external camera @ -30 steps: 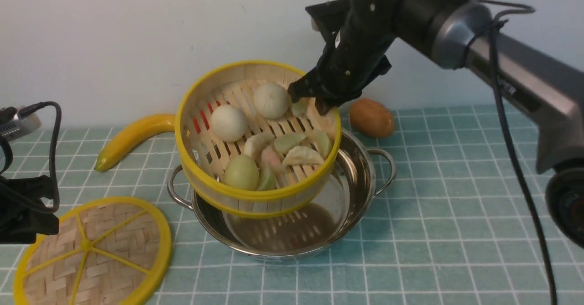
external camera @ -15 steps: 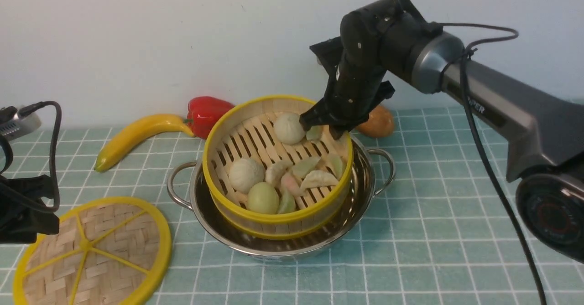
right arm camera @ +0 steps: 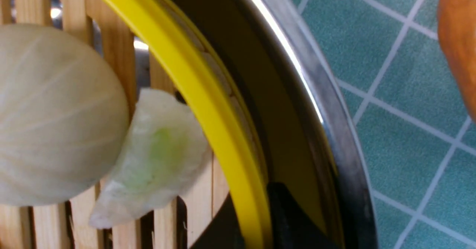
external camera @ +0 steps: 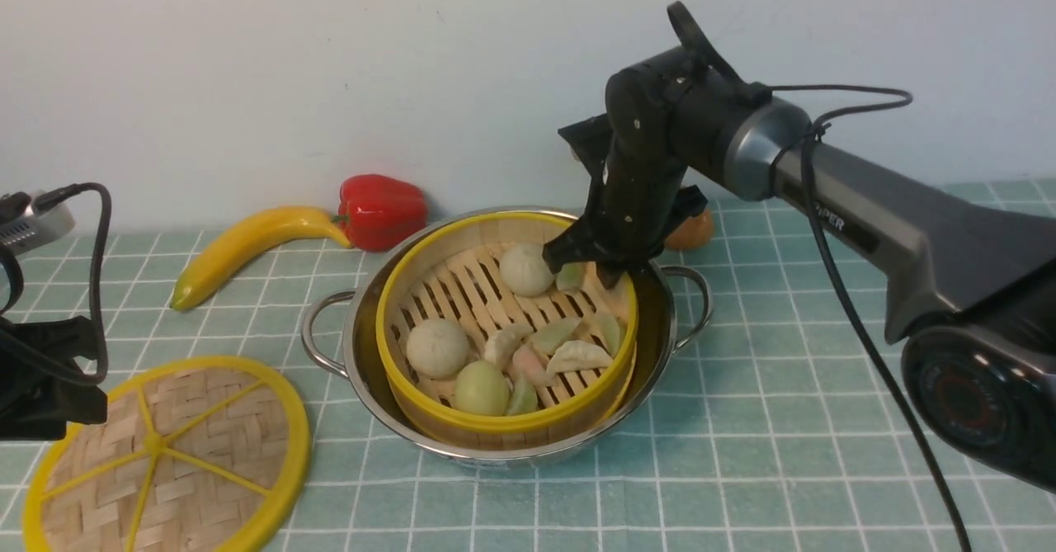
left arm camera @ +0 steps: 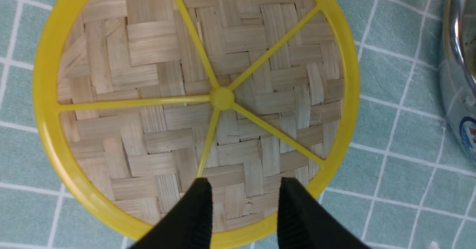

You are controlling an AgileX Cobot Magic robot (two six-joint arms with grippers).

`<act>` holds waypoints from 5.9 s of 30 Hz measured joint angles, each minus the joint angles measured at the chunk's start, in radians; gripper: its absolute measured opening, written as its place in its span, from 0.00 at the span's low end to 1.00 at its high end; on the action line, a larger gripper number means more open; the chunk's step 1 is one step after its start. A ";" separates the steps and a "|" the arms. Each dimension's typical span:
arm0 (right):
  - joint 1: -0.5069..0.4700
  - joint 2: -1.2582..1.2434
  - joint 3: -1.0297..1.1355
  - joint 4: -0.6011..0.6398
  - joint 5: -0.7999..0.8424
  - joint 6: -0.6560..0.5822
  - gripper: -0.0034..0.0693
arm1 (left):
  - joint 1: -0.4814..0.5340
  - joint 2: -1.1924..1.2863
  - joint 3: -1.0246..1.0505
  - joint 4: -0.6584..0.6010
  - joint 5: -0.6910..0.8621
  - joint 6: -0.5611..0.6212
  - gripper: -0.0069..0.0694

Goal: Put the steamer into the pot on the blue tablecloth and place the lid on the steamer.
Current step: 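Place the bamboo steamer basket of food into the steel pot with the right gripper, then grasp the bamboo steamer lid lying on the table by its centre knob, then place the yellow bamboo steamer lid onto the steamer in the pot with the left gripper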

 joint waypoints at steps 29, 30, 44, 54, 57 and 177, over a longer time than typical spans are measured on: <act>-0.003 -0.520 -0.001 0.053 -0.024 -0.026 0.74 | -0.138 0.179 0.000 0.067 -0.214 -0.046 0.41; -0.003 -0.536 -0.001 0.054 -0.024 -0.031 0.74 | -0.138 0.181 0.000 0.070 -0.214 -0.049 0.41; -0.003 -0.801 -0.002 0.059 -0.023 -0.083 0.74 | -0.138 0.282 0.000 0.083 -0.244 -0.064 0.41; -0.003 -0.839 0.005 -0.041 -0.022 -0.086 0.74 | -0.139 0.287 -0.044 0.229 -0.180 -0.191 0.24; -0.003 -0.886 0.047 -0.136 -0.022 -0.086 0.74 | -0.139 0.244 -0.098 0.309 -0.094 -0.226 0.24; -0.003 -1.777 1.384 -0.242 -0.018 0.301 0.74 | -0.929 0.644 -0.890 0.499 0.255 -0.450 0.24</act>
